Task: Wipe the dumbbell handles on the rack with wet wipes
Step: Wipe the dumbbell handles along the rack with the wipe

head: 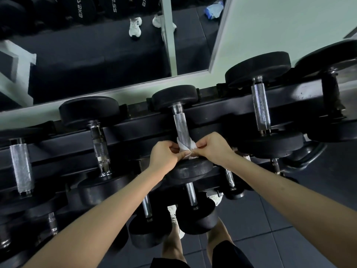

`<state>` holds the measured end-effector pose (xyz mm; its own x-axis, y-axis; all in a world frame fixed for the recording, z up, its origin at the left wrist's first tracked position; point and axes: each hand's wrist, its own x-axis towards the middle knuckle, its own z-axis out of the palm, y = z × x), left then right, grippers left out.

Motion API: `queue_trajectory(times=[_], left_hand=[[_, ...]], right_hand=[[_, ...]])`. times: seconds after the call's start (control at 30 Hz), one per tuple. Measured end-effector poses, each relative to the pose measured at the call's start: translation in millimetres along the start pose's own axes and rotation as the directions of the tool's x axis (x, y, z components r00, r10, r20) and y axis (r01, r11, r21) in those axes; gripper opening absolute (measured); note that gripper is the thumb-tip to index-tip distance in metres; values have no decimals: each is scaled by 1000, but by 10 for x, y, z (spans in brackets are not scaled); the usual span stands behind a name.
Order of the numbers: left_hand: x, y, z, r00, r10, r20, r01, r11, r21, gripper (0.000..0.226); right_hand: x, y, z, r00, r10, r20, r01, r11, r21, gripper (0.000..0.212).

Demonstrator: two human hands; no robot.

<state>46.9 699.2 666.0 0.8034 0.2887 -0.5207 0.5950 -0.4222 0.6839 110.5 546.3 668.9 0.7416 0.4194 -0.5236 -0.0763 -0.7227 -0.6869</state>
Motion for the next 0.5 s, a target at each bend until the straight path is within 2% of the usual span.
queue_trajectory(times=[0.13,0.2,0.27,0.37,0.43,0.5], left_hand=[[54,19,-68,991,-12,132,26,994,-104,23],[77,45,-56,994,-15,108,29,992,-124,24],[111,113,-52,998,-49,36,55,981,-188,21],[175,201,-107,998,-60,-21,53,961,-271,17],[142,188,-121,999,-33,9,34,978,-203,17],[95,108,-102,998,-13,60,16,998,-54,26]], right_hand=[[84,17,-29,993,-6,117,-4,996,85,47],[94,-2,-29,990,3,139,-26,986,165,40],[116,-29,-19,995,9,98,-35,962,272,28],[170,-68,-17,999,-1,35,-10,947,320,35],[140,-63,-19,998,8,65,-25,963,269,41],[72,-57,-24,992,27,120,-47,986,163,48]])
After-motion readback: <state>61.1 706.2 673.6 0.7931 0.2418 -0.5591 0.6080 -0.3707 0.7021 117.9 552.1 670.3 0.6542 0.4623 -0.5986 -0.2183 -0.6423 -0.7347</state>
